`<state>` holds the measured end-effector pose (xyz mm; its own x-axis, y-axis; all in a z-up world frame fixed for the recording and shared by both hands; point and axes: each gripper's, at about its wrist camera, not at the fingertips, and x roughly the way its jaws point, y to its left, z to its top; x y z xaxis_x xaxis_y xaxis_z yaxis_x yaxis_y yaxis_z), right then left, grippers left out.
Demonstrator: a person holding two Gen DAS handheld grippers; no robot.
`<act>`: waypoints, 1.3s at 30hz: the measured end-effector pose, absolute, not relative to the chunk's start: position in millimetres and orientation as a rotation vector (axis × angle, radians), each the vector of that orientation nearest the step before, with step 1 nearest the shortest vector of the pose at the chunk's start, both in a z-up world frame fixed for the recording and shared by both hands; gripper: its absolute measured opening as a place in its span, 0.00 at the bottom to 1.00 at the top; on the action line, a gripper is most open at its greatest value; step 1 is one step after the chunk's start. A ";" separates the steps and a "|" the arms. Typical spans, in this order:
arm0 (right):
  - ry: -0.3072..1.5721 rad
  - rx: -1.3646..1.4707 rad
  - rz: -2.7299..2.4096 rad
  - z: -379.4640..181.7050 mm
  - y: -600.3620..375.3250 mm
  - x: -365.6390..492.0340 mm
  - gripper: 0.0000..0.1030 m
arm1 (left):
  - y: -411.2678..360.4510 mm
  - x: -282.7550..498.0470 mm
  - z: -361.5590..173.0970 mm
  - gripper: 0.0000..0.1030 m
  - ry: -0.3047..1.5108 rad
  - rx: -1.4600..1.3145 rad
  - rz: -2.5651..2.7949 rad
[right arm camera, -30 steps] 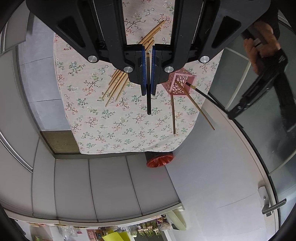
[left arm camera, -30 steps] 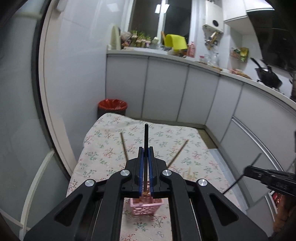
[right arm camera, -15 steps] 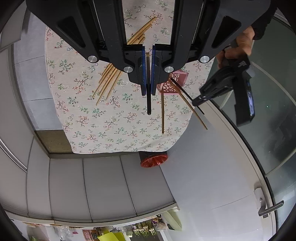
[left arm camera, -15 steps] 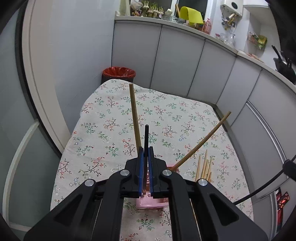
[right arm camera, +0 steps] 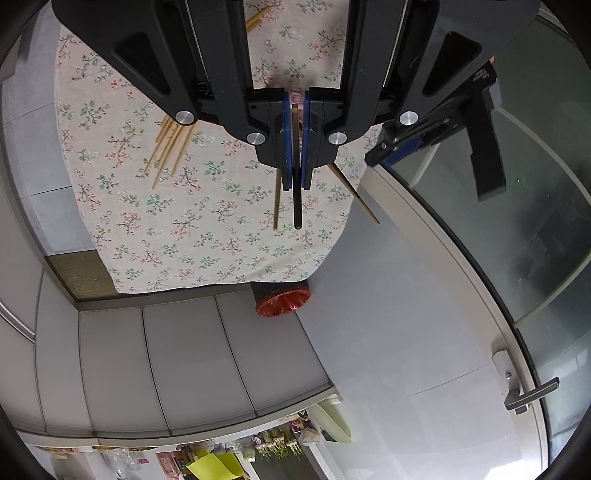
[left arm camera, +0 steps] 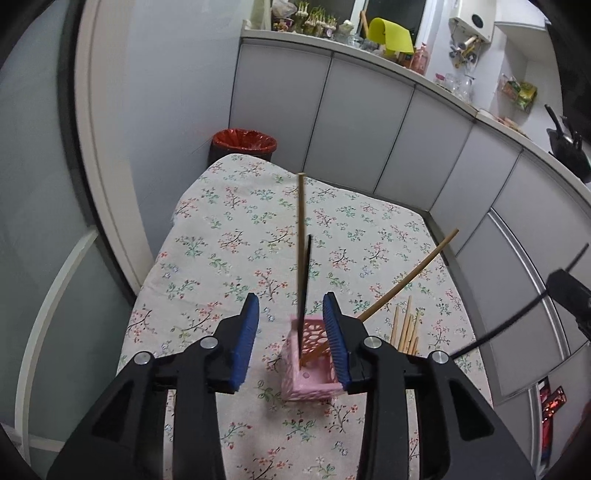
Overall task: Organize utensils
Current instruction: 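Carry both chopsticks to the pink basket and open both tools to release, then grasp another wooden chopstick with the right tool while the left tool approaches the bundle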
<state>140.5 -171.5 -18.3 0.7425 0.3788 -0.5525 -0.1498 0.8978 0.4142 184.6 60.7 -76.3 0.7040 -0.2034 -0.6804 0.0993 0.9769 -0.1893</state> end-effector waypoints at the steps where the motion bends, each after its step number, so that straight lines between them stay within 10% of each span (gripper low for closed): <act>1: 0.675 0.367 0.298 -20.2 -169.2 144.7 0.03 | 64.5 182.6 -76.8 0.41 0.776 -0.142 -0.161; 18: 0.843 0.331 0.224 -86.5 -132.8 197.0 0.04 | 86.3 183.4 -106.4 0.65 0.875 -0.077 -0.110; 23: 0.819 0.347 0.221 -83.5 -140.5 196.0 0.41 | 82.4 182.2 -108.6 0.72 0.891 -0.062 -0.123; 39: 0.925 0.284 0.077 -103.8 -216.7 178.8 0.81 | 35.5 164.6 -127.4 0.89 0.986 -0.040 -0.251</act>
